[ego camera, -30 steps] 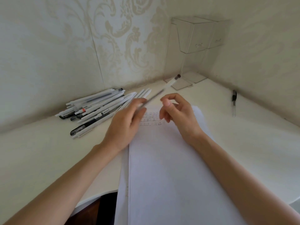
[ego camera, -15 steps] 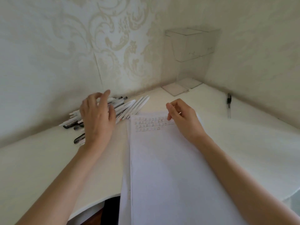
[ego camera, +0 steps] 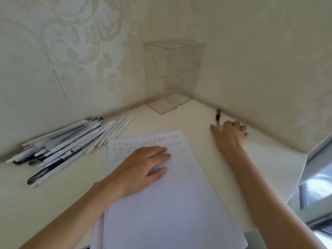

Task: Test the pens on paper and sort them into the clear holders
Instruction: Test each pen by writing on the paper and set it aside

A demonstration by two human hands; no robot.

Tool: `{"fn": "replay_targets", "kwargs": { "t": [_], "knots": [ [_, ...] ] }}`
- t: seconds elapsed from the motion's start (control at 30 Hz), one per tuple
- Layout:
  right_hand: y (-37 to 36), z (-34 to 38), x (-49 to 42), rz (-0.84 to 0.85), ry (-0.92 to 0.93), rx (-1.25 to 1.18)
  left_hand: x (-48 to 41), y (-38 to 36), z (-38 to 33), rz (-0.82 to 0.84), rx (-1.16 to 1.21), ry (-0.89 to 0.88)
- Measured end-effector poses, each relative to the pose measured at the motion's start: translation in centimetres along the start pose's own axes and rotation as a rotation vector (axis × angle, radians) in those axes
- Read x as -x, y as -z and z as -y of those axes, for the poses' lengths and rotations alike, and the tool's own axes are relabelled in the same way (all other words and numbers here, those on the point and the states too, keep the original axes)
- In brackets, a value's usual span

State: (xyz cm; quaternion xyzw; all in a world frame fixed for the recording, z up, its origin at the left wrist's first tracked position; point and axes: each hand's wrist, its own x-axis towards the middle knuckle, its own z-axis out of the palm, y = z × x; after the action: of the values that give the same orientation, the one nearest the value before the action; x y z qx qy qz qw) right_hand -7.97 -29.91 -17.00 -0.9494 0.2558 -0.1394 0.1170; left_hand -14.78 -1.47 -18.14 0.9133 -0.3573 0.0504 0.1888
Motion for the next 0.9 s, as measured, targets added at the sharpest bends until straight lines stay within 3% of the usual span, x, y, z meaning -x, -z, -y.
{"fn": "replay_targets", "kwargs": {
  "t": [0.2, 0.27, 0.33, 0.4, 0.47, 0.57, 0.7, 0.77, 0.9],
  "knots": [
    [-0.5, 0.8, 0.2, 0.005, 0.133, -0.013, 0.1, -0.3, 0.4, -0.066, 0.02, -0.046],
    [0.0, 0.8, 0.3, -0.009, 0.146, -0.192, 0.2, -0.4, 0.4, -0.119, 0.002, -0.053],
    [1.3, 1.5, 1.4, 0.02, 0.174, -0.553, 0.0, -0.3, 0.3, -0.233, -0.018, -0.04],
    [3.1, 2.9, 3.5, 0.191, 0.278, -0.899, -0.2, 0.2, 0.2, -0.38, -0.015, 0.01],
    [4.2, 4.2, 5.5, 0.427, 0.424, -1.068, -0.4, 0.8, 0.0, -0.48, -0.06, 0.057],
    [4.1, 5.2, 6.9, 0.663, 0.534, -1.142, -0.3, 1.2, -0.1, -0.548, -0.17, 0.087],
    [3.3, 5.3, 7.1, 0.732, 0.53, -1.123, -0.2, 1.7, 0.0, -0.713, -0.213, 0.183],
    [3.1, 5.3, 7.1, 0.765, 0.534, -1.135, -0.2, 1.9, 0.1, -0.706, -0.229, 0.167],
    [3.1, 5.4, 7.3, 0.828, 0.537, -1.252, -0.4, 1.1, -0.3, -0.491, -0.173, 0.102]
  ]
}}
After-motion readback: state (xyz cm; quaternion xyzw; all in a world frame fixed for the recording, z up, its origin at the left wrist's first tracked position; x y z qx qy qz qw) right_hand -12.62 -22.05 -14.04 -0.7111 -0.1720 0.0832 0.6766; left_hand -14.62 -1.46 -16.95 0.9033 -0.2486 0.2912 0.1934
